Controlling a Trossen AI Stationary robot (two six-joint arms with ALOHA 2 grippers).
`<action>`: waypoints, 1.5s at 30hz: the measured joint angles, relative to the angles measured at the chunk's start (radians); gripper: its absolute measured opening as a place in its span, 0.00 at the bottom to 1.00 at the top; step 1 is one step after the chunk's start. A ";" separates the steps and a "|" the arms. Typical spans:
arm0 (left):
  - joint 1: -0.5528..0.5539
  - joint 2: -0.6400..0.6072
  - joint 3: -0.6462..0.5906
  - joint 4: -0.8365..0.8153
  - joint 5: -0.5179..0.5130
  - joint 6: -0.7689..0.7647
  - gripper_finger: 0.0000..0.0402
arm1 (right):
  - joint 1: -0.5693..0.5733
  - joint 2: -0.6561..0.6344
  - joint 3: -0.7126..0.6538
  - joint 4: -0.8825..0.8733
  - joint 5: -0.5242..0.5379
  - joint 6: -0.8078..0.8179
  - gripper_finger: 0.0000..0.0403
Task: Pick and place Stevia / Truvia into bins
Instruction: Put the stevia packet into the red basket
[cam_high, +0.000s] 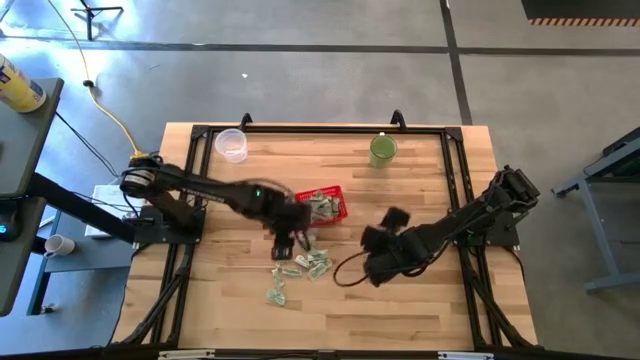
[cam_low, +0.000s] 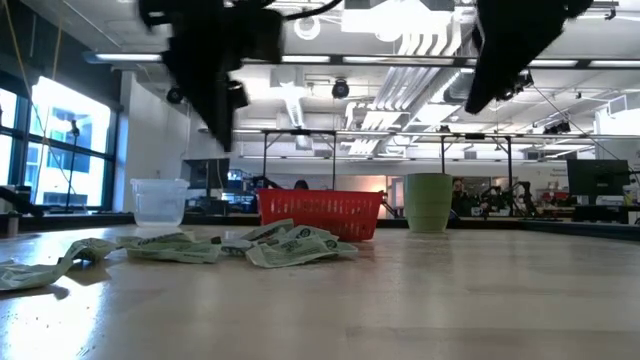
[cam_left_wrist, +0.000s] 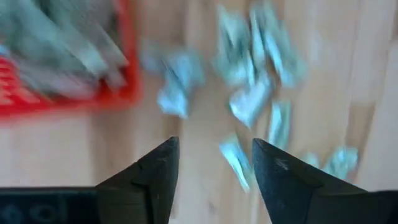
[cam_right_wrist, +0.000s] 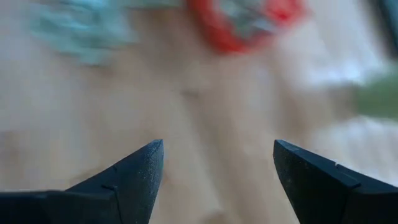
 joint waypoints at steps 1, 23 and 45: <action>-0.022 -0.003 -0.019 -0.012 0.001 -0.017 0.59 | 0.000 0.003 0.000 0.062 -0.034 -0.064 0.73; -0.538 -0.263 -0.325 0.040 -0.368 -0.941 0.48 | -0.233 0.309 0.001 0.742 -0.481 -0.557 0.72; -0.582 -0.262 -0.323 -0.070 -0.488 -0.941 0.46 | -0.320 0.314 0.000 0.723 -0.646 -0.367 0.04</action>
